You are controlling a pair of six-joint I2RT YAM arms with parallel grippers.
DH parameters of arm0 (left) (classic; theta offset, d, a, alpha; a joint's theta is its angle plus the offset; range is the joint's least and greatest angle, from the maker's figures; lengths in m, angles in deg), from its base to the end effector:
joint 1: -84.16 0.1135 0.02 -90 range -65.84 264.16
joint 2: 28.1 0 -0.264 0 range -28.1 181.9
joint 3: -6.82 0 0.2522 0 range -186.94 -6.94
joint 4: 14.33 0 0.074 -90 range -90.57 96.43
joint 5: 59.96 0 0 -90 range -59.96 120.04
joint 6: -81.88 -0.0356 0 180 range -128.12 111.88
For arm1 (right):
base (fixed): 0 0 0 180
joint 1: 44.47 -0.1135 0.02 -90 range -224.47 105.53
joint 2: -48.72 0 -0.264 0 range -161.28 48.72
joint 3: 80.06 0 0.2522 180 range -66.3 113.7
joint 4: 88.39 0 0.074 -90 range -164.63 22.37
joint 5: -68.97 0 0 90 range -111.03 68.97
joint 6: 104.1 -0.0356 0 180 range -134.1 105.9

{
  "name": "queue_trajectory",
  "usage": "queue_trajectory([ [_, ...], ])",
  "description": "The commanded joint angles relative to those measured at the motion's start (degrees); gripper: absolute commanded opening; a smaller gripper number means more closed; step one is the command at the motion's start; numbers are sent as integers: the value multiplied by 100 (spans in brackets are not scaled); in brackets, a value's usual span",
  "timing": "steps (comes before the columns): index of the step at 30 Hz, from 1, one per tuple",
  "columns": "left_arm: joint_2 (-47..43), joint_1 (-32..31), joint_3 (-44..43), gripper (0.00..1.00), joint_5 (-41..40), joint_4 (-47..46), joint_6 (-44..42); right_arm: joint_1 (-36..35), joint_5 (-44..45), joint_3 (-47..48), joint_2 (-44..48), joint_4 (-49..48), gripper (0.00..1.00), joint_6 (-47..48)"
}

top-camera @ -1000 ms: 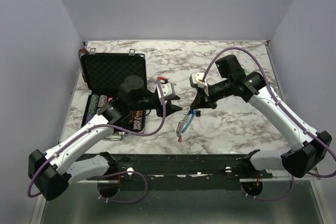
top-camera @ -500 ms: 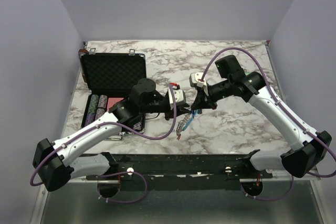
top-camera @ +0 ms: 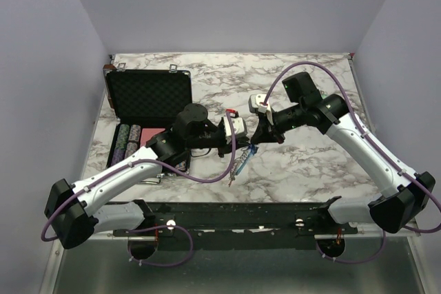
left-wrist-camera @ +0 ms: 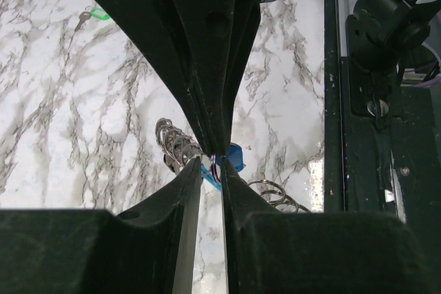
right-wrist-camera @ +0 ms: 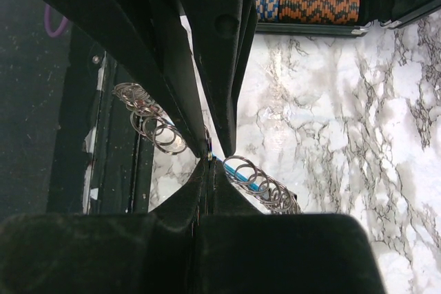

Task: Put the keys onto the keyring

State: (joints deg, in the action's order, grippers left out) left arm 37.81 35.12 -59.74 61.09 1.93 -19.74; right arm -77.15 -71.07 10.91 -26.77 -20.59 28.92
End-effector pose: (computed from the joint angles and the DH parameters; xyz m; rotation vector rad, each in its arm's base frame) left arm 0.1599 -0.2122 0.3292 1.2845 1.4148 -0.9472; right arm 0.2008 0.1613 0.3597 -1.6604 1.5539 0.9749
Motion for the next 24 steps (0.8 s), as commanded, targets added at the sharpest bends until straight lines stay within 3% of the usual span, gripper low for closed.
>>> queue_trajectory([
  [1,80,-45,-64,23,-55,13,-95,-45,-173,101,-10,-166,0,-119],
  [5,150,-53,-152,0,-2,136,-130,-36,-181,93,-10,-175,0,-145],
  [10,186,-53,-258,0,-81,383,-183,-45,-190,75,16,-183,0,-163],
  [14,-139,-53,119,0,-353,-152,19,-45,-181,14,69,-262,0,-277],
  [15,-218,-45,199,0,-423,-223,106,-45,-181,-21,78,-323,2,-355],
  [20,-622,219,708,0,-284,-1214,984,104,-453,-223,227,-824,34,-1119],
  [24,-991,351,1411,0,-196,-2479,1959,490,-1418,-583,455,-1823,47,-2418],
])
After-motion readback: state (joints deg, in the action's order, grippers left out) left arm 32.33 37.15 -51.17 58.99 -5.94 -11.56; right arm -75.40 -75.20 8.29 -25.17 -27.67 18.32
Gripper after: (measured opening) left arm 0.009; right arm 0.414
